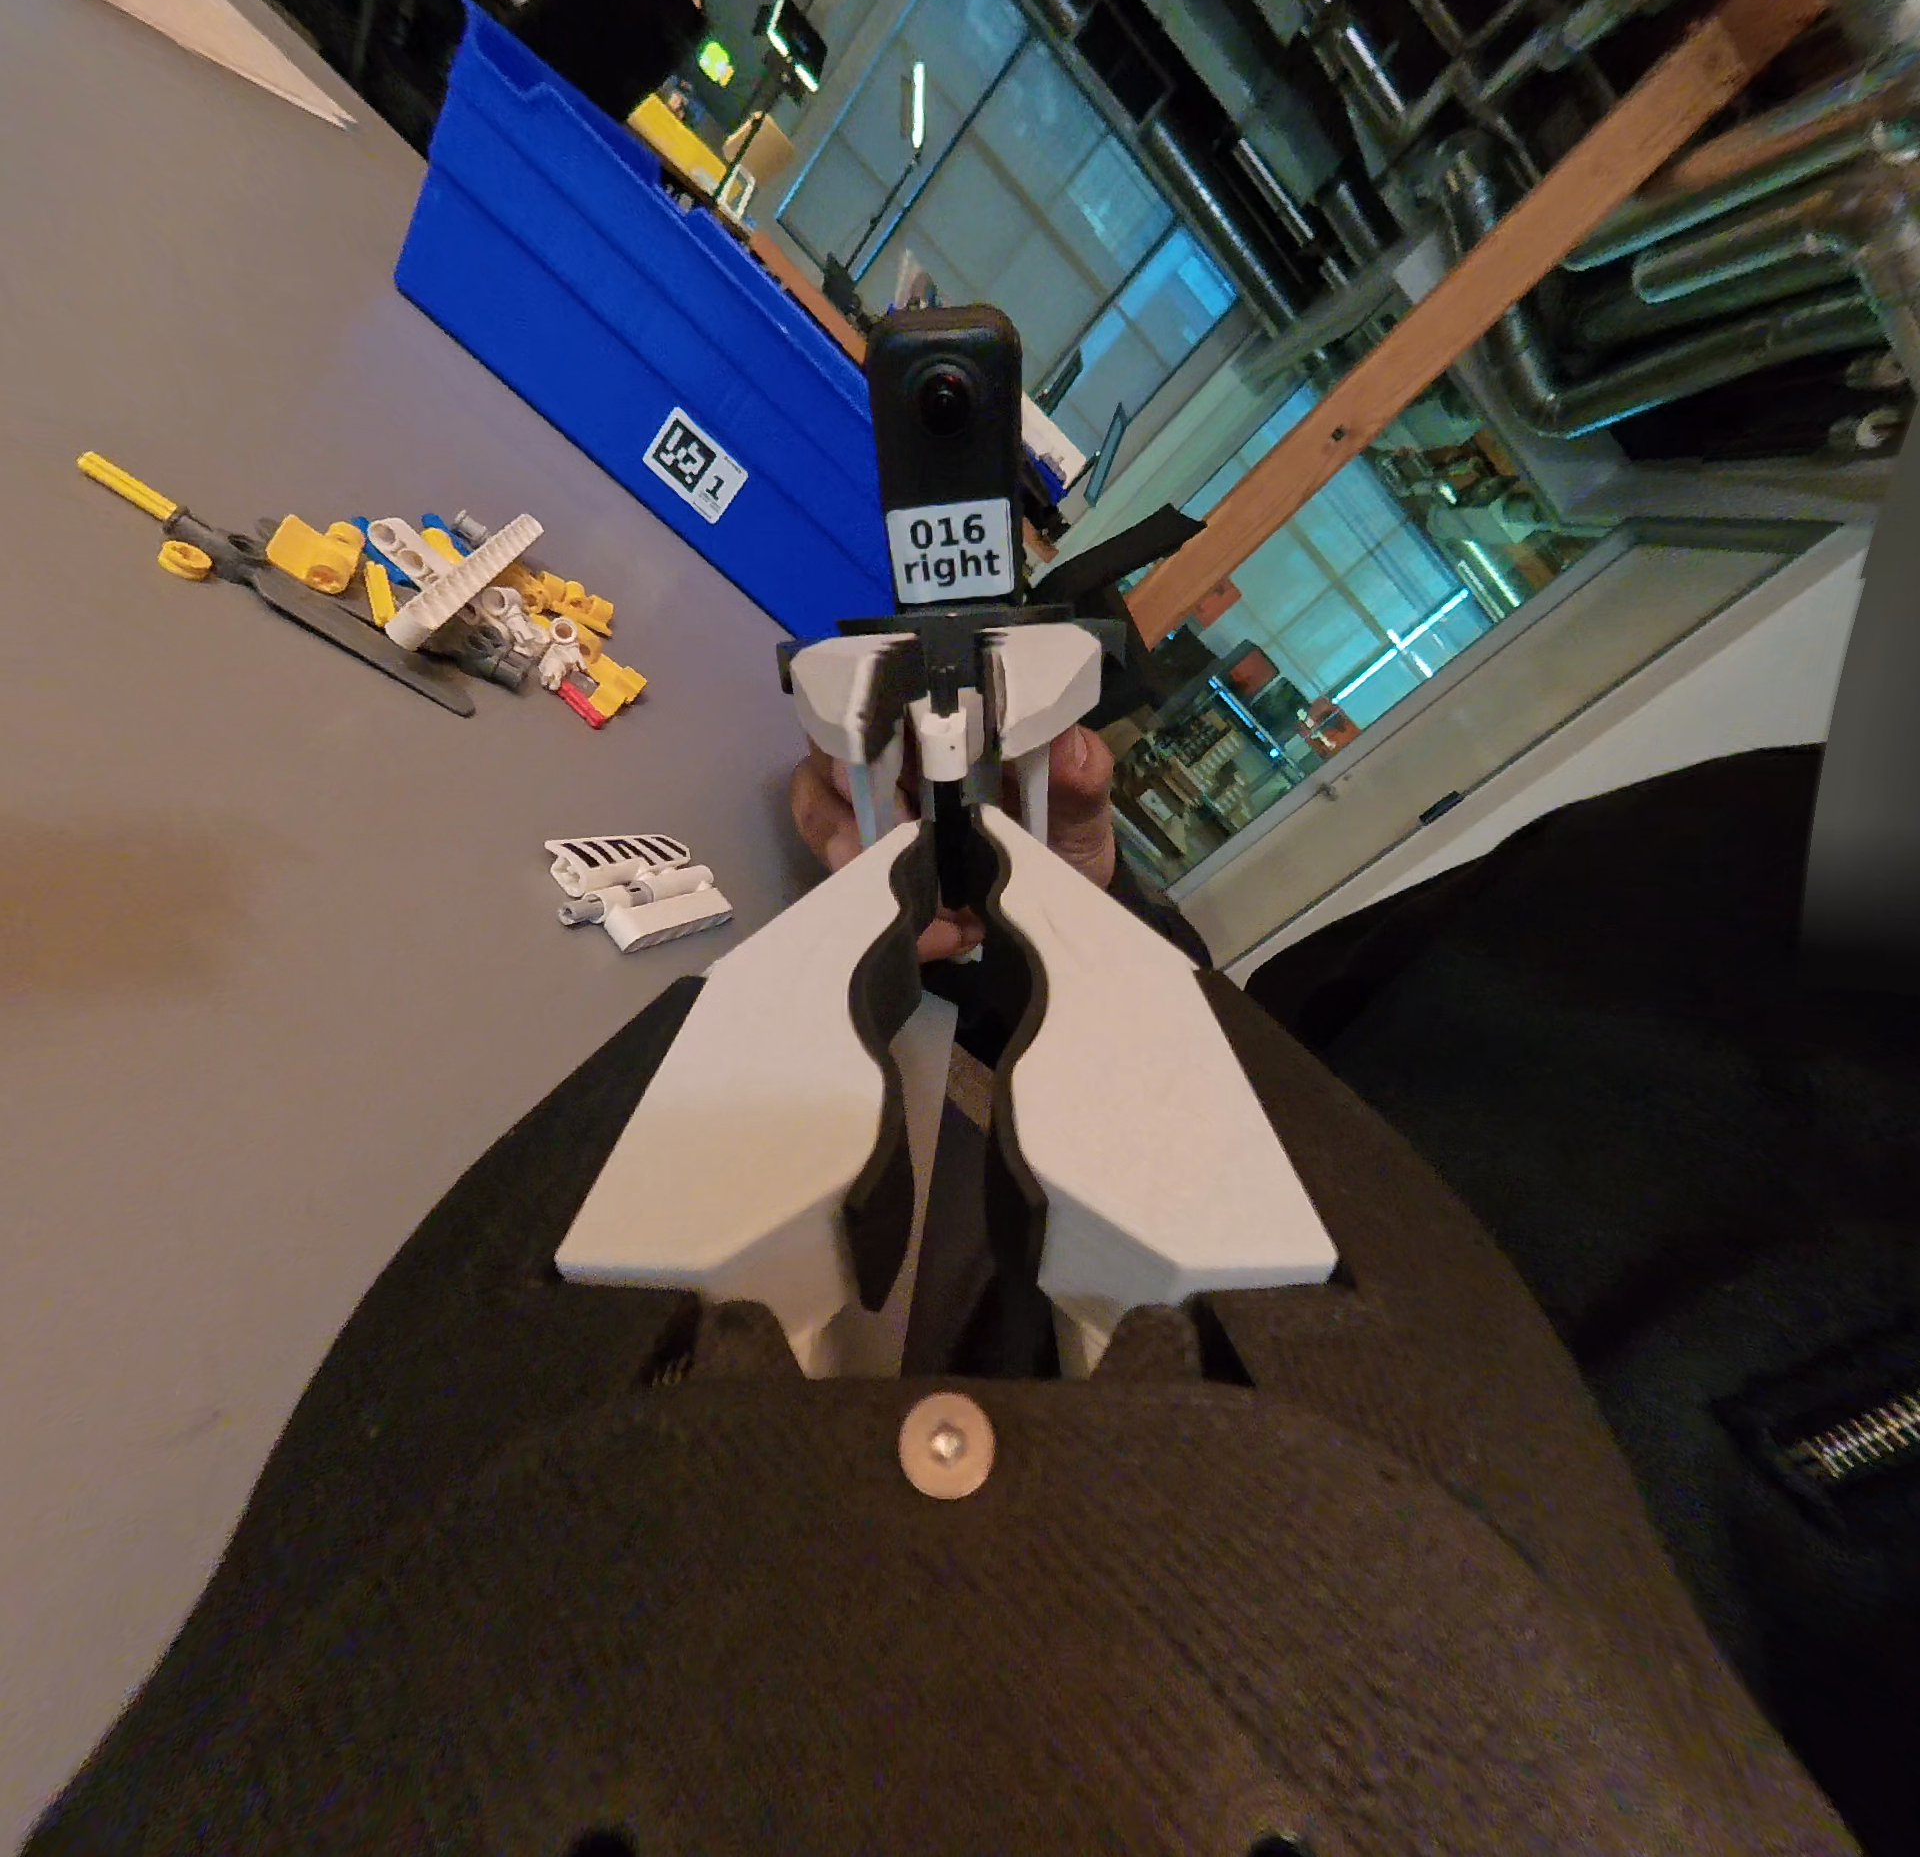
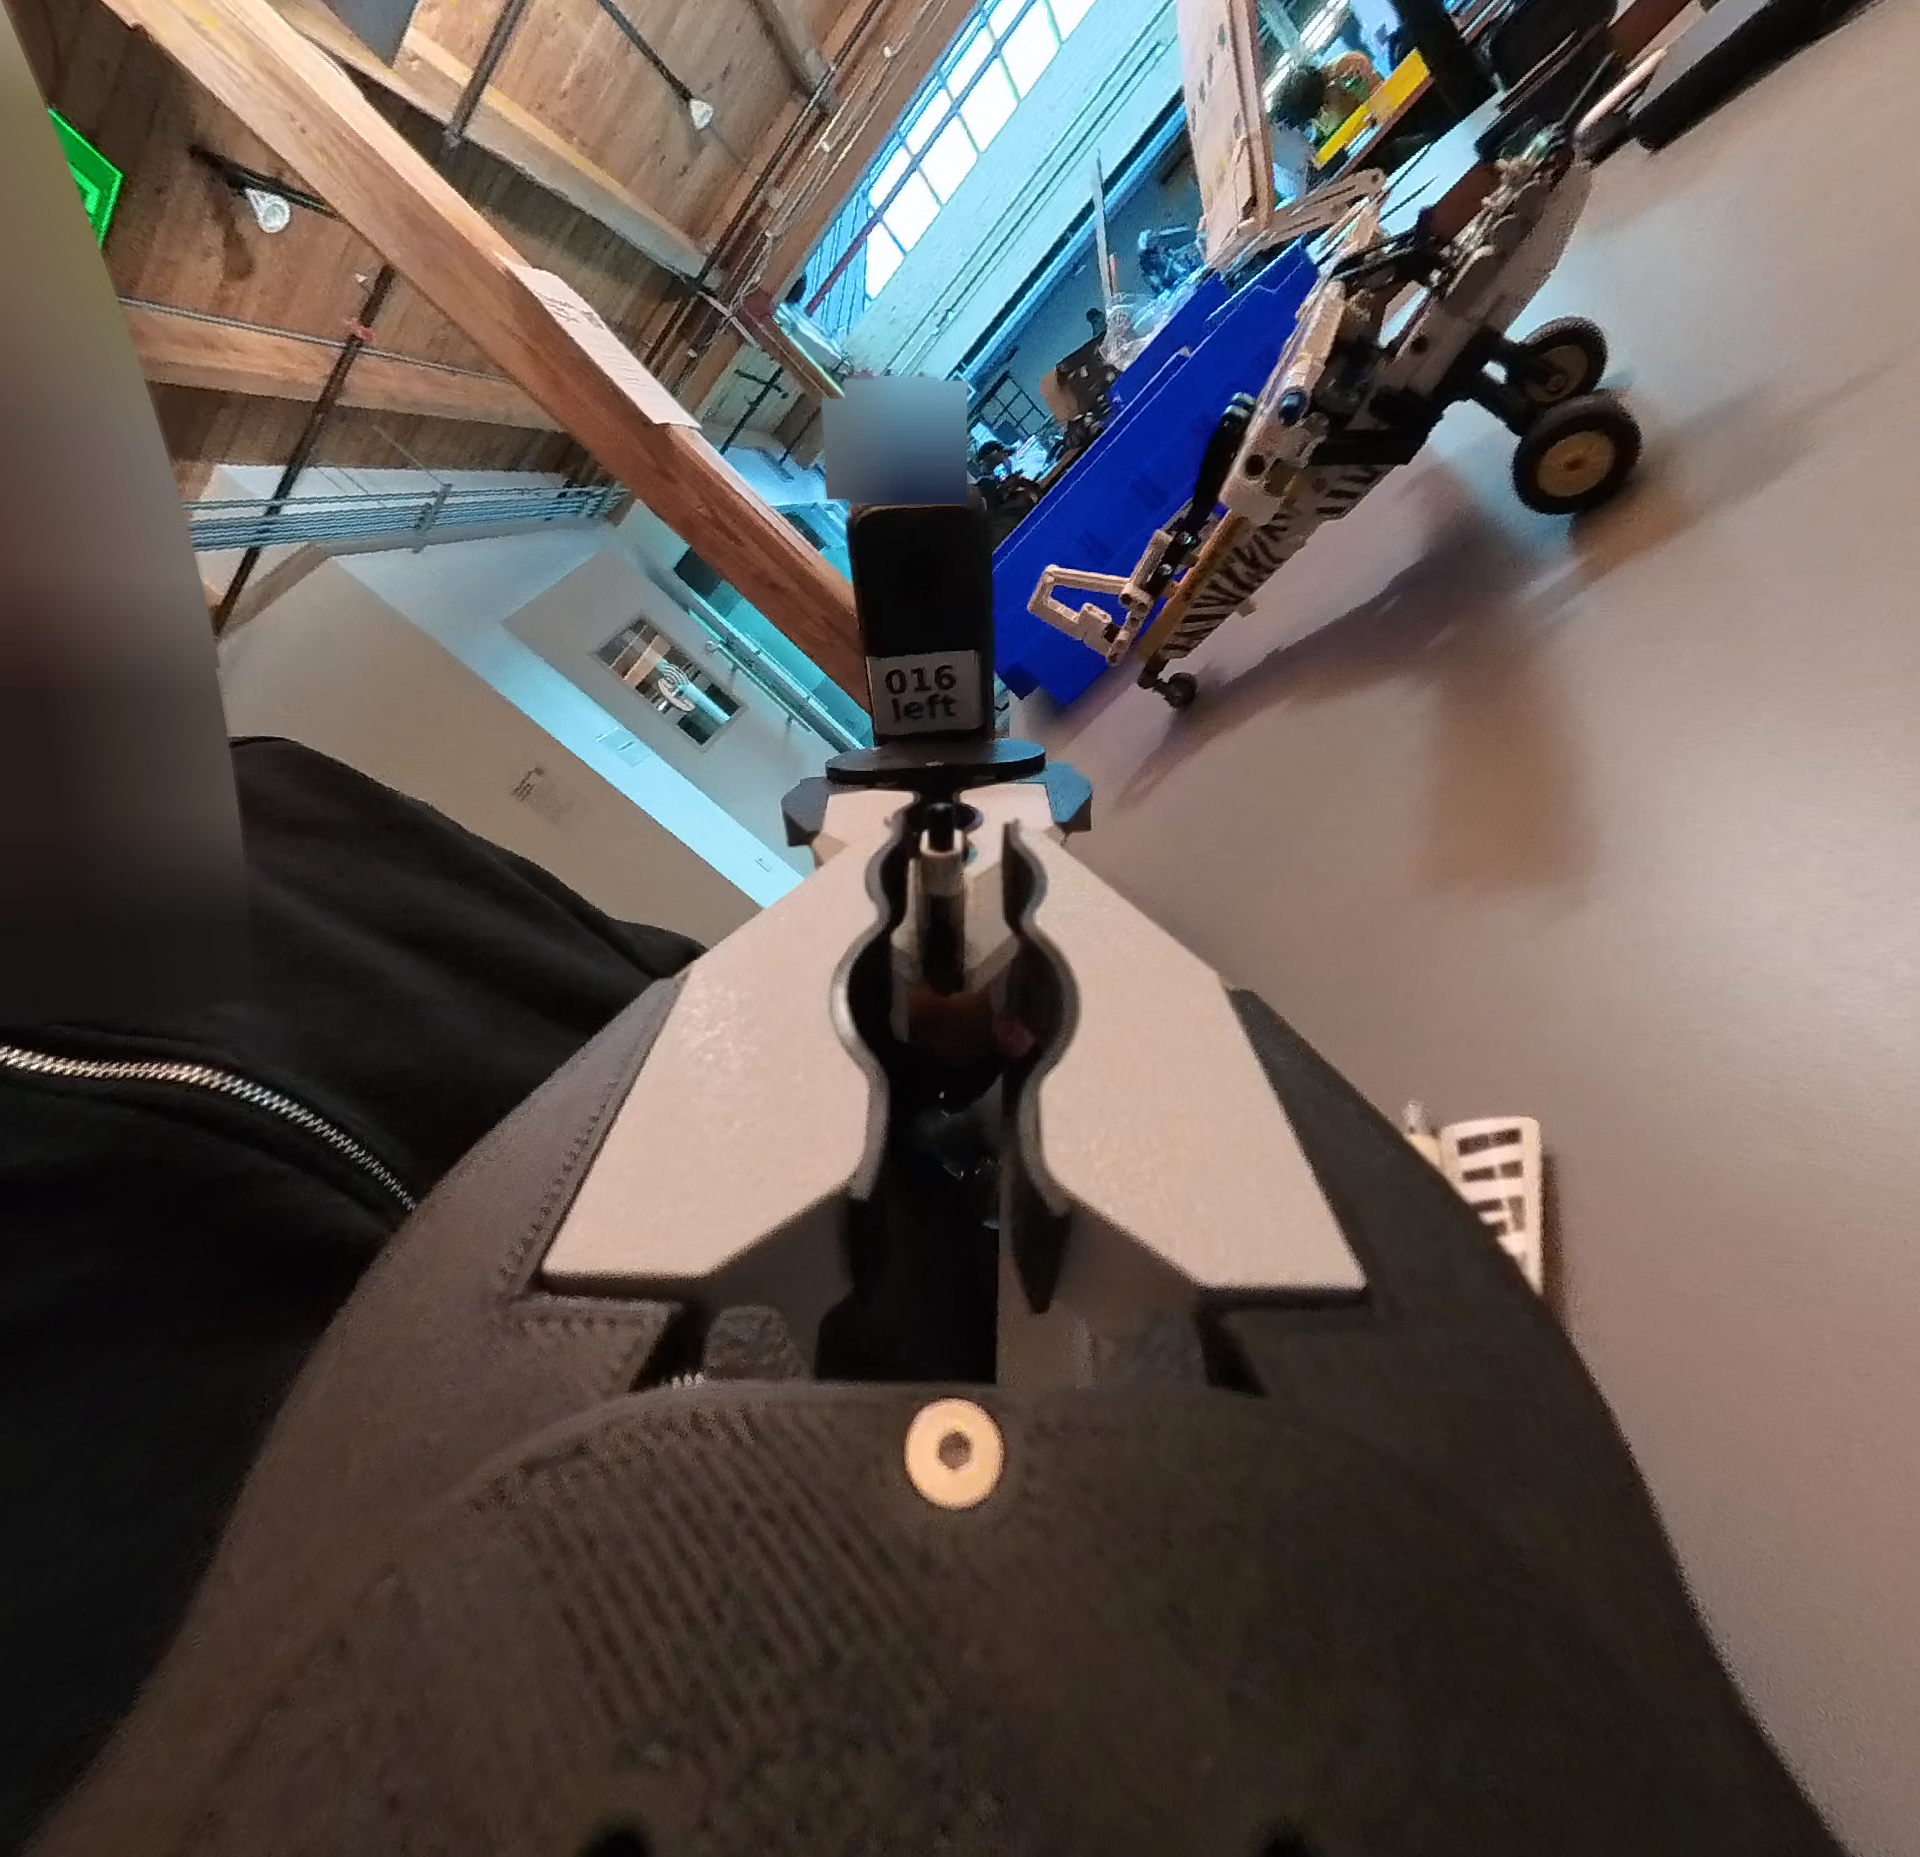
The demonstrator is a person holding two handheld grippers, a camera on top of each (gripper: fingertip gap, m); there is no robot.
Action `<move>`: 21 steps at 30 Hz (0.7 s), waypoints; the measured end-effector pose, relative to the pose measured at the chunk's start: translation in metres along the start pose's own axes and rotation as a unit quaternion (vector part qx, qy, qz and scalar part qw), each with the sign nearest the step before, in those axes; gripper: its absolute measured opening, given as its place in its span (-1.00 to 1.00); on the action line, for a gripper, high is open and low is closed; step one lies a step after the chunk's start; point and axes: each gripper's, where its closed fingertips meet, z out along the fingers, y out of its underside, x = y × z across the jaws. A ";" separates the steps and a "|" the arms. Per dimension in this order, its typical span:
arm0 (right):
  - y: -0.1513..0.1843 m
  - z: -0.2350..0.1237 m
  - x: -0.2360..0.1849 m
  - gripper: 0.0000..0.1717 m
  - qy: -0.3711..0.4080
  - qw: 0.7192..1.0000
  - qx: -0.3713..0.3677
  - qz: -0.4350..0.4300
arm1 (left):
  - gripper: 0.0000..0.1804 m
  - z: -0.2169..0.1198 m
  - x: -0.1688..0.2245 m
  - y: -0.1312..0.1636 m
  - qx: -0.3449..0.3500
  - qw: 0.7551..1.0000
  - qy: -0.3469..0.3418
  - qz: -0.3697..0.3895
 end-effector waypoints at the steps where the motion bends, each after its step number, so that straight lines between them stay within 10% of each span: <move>1: 0.001 0.001 -0.001 -0.90 -0.002 1.000 -0.003 -0.001 | -1.00 0.001 0.000 0.001 -0.004 1.000 -0.003 0.005; 21: -0.005 -0.001 0.003 -0.95 0.033 0.998 0.013 -0.047 | -0.97 0.002 -0.005 -0.002 0.008 1.000 -0.014 -0.023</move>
